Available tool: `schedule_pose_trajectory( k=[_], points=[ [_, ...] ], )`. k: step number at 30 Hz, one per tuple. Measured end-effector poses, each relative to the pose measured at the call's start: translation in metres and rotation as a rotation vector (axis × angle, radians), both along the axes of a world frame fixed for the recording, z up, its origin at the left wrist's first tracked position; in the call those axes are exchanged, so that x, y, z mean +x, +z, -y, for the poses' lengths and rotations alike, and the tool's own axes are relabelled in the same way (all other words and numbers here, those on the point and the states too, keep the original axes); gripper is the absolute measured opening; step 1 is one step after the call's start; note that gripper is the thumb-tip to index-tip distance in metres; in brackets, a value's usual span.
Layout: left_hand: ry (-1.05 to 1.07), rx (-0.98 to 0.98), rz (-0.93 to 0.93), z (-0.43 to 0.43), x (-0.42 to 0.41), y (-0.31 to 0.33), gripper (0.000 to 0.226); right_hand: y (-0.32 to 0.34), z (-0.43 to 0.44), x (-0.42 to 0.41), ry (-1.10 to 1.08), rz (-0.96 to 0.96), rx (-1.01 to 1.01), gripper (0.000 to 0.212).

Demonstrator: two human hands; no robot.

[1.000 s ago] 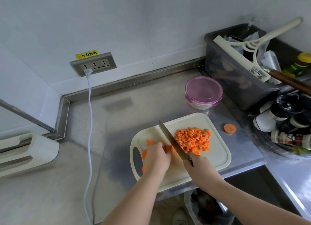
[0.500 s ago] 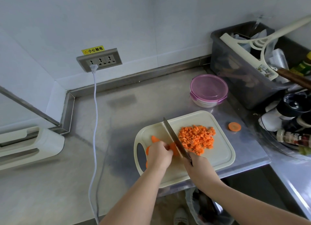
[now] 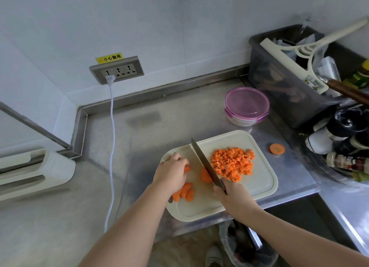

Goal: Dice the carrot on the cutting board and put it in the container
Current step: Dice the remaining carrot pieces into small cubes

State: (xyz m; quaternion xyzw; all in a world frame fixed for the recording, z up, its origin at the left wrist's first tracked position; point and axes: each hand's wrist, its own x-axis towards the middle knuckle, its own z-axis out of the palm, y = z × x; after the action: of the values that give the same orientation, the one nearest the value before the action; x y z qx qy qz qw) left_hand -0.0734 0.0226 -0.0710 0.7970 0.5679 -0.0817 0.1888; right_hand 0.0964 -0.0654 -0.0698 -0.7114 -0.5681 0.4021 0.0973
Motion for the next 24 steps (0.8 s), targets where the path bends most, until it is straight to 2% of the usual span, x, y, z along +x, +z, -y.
schedule_pose_trajectory(
  k=[5, 8, 11, 15, 21, 24],
  points=[
    [0.009, 0.049, -0.060, 0.009, -0.006, 0.002, 0.029, -0.004, 0.002, -0.002, -0.007, -0.023, 0.005, 0.010],
    [0.177, 0.100, 0.111, 0.019, 0.011, 0.006, 0.031, -0.005, 0.003, -0.003, -0.029, -0.033, 0.014, 0.015],
    [0.377, -0.083, 0.313, 0.028, 0.037, 0.004, 0.035, -0.005, 0.001, -0.002, -0.023, -0.017, 0.029, 0.018],
    [0.523, -0.193, 0.379, 0.030, 0.049, -0.009, 0.022, -0.006, 0.001, -0.002, 0.012, 0.022, 0.029, 0.008],
    [0.659, -0.150, 0.490, 0.027, 0.050, -0.015, 0.022, -0.009, -0.006, -0.009, 0.012, 0.018, 0.101, 0.019],
    [0.681, -0.137, 0.498, 0.020, 0.050, -0.015, 0.023, -0.009, -0.012, -0.009, 0.020, 0.030, 0.108, 0.018]
  ],
)
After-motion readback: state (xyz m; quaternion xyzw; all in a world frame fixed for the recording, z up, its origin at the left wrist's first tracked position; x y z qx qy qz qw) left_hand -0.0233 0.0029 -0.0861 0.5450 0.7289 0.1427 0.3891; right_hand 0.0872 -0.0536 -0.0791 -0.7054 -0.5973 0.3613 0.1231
